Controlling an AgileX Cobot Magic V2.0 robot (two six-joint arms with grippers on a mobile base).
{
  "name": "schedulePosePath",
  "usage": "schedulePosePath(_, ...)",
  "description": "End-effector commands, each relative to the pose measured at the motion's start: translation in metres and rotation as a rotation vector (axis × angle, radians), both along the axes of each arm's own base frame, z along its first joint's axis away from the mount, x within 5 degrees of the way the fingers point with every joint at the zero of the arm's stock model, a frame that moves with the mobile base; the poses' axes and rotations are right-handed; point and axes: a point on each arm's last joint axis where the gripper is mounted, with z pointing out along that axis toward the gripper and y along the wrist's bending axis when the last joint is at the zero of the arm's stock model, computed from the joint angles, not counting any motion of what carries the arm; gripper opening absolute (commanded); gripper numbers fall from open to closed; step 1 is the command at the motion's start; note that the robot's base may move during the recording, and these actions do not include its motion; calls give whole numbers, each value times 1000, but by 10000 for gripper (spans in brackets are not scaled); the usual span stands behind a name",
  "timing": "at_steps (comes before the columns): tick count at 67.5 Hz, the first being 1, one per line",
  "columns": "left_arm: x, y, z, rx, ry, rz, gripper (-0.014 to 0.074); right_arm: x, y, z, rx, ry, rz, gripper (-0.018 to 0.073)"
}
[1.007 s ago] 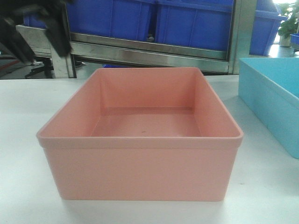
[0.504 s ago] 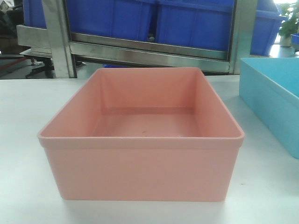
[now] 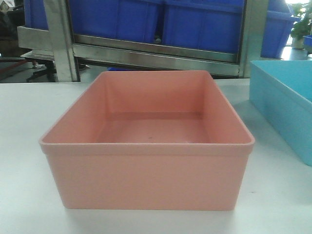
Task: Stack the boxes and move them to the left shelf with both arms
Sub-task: 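Lower the right gripper onto the light-blue bin's rim and grasp it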
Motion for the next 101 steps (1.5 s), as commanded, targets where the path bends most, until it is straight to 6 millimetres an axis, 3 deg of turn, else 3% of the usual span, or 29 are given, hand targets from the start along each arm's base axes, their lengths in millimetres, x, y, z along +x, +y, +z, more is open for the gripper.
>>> schedulePosePath(1,0,-1,17,-35,-107,-16,-7,27,1,27,-6,29,-3,586)
schedulePosePath(6,0,-1,16,-32,-102,-16,-7,46,1,35,-9,130,-4,622)
schedulePosePath(23,0,-1,16,-31,-97,-15,-7,116,0,65,-60,369,-34,617)
schedulePosePath(32,0,-1,16,-31,-97,-15,-7,145,-19,71,-103,477,-98,617)
schedulePosePath(40,0,-1,16,-31,-97,-15,-7,161,-50,73,-117,565,-148,615)
schedulePosePath(48,0,-1,16,-18,-103,-13,-7,174,-83,60,-134,652,-173,615)
schedulePosePath(67,1,0,16,3,-112,-8,-7,205,-137,19,-124,720,-214,615)
schedulePosePath(87,1,0,16,5,-113,-8,-7,256,-168,-41,-61,759,-53,615)
schedulePosePath(101,3,-1,14,9,-102,-8,-7,288,-185,-61,-75,720,-81,615)
